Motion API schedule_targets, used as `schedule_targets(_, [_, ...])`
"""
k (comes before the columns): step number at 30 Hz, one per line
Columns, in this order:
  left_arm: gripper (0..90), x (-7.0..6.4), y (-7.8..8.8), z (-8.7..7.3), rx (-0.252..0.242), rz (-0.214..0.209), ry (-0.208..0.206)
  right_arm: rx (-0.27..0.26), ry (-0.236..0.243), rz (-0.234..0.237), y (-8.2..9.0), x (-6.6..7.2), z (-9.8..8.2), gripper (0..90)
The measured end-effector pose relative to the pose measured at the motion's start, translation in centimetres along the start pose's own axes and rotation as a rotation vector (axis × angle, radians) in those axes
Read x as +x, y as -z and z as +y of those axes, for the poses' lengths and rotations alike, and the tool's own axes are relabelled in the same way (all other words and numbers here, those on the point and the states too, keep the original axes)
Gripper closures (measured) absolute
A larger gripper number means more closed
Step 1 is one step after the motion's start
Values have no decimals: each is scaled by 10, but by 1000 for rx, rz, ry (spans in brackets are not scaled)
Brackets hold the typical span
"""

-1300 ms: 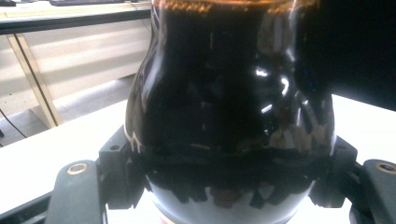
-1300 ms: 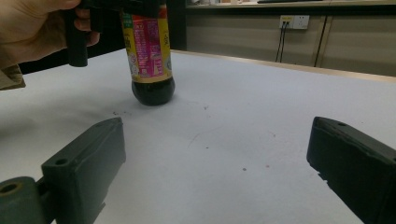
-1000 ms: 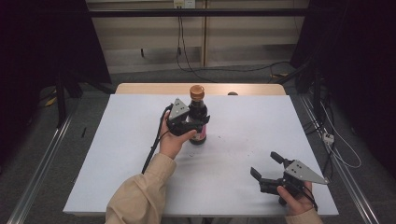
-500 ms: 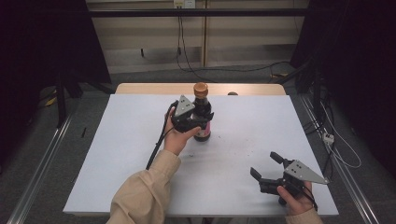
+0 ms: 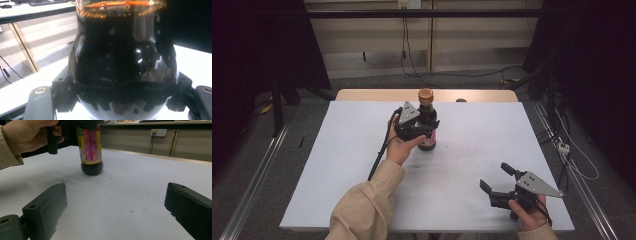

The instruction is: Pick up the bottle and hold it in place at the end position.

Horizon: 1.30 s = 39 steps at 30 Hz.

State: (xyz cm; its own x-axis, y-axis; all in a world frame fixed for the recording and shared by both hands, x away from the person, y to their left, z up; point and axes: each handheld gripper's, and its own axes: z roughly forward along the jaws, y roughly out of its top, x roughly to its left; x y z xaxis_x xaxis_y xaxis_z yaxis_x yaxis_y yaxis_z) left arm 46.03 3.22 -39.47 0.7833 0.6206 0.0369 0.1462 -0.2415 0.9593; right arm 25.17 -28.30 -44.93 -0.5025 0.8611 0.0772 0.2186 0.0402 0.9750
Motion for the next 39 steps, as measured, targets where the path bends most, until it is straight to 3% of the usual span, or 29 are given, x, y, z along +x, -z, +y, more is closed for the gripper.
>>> schedule_targets(4, [261,1,0,0,-1,-30,-28,2,6,1,0,0,0,35])
schedule_targets(13, [262,4,1,0,7,-59,-48,3,5,0,-1,1,0,35])
schedule_targets(18, [262,9,1,-1,7,-100,-45,5,7,4,-1,0,-1,35])
schedule_targets(21, [261,7,2,0,11,-89,-46,3,7,3,-1,0,-1,35])
schedule_targets(25, [259,5,2,-2,10,-72,-14,5,7,5,-1,0,-1,35])
schedule_targets(32, [258,3,3,-3,5,-49,-16,8,13,6,-1,1,-1,35])
schedule_targets(39, [259,-2,4,-5,-2,-18,9,11,11,4,-2,1,-1,35])
